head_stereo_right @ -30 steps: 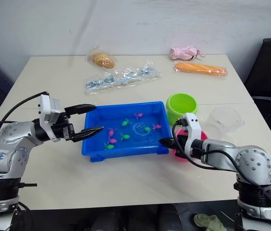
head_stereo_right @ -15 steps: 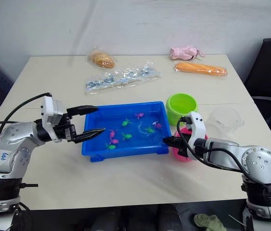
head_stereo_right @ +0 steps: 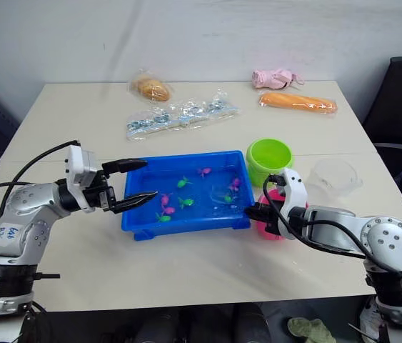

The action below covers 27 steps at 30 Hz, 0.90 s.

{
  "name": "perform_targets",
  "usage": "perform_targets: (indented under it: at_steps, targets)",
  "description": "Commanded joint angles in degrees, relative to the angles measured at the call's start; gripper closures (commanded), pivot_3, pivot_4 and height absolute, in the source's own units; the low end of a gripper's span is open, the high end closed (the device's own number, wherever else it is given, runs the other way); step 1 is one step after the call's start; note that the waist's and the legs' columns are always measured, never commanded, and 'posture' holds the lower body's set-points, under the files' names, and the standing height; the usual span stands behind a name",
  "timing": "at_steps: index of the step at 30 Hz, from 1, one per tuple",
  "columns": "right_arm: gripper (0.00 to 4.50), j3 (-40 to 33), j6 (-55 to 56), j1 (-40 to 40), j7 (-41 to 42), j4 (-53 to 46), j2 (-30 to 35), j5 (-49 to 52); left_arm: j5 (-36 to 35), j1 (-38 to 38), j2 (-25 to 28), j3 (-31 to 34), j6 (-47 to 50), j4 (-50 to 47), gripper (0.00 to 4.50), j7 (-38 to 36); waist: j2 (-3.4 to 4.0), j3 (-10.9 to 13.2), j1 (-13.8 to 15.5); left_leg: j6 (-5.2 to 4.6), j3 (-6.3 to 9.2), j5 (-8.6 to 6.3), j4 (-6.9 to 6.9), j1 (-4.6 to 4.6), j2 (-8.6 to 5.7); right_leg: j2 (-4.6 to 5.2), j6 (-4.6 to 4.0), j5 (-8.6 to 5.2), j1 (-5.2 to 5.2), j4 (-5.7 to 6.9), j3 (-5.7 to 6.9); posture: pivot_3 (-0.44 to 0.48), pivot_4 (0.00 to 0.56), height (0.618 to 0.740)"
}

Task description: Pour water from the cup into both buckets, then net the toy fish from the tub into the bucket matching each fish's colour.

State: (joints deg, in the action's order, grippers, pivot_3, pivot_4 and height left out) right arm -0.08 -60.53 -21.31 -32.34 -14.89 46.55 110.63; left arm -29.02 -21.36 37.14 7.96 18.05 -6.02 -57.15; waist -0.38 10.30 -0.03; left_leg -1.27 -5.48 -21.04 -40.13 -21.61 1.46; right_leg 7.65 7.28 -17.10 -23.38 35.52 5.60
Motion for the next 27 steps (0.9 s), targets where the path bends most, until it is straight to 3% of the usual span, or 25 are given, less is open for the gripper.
perform_targets:
  at_steps: [1,15,27]
  targets:
    - [4.5,0.63,1.37,-1.0,-1.26,-0.24,1.27,2.36,-0.14,-0.41,0.02,0.49,-1.11,-0.51,0.03,-0.08,0.0,0.0,-0.01,0.0,0.0,0.0,0.0,0.0,0.0,0.0,0.0,0.0,0.0,0.0,0.0,0.0,0.15,0.74]
    - [4.5,1.65,2.75,-3.86,1.16,0.34,-0.36,-9.84,0.61,-1.88,-0.61,-0.36,-1.93,1.29,0.03,-0.47,0.0,0.0,0.05,0.0,0.01,0.0,0.0,-0.01,0.01,0.01,0.0,0.0,0.01,-0.03,0.02,0.0,0.15,0.74]
    - [4.5,1.79,0.65,-7.47,5.93,1.89,-6.75,-24.28,0.46,-2.01,-0.31,-0.16,-1.74,0.86,0.03,-0.22,0.0,0.0,0.01,0.0,0.02,0.0,0.0,-0.02,0.01,0.02,0.0,0.0,0.0,-0.02,0.04,0.0,0.15,0.74]
